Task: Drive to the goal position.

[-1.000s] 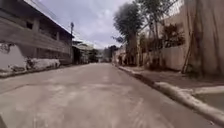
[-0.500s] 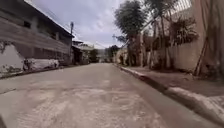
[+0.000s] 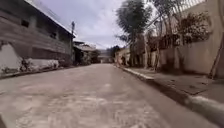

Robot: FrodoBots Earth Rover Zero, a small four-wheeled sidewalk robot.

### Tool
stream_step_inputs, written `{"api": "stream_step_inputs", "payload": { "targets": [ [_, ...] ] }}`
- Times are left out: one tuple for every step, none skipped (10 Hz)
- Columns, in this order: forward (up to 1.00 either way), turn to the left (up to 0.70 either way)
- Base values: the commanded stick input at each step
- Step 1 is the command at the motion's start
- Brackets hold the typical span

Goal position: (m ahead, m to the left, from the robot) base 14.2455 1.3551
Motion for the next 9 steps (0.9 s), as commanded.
{"api": "stream_step_inputs", "payload": {
  "targets": [
    [1.00, 0.00],
    [1.00, 0.00],
    [1.00, -0.07],
    [1.00, -0.24],
    [1.00, -0.37],
    [1.00, -0.11],
    [1.00, 0.00],
    [1.00, 0.00],
    [1.00, 0.00]
  ]
}}
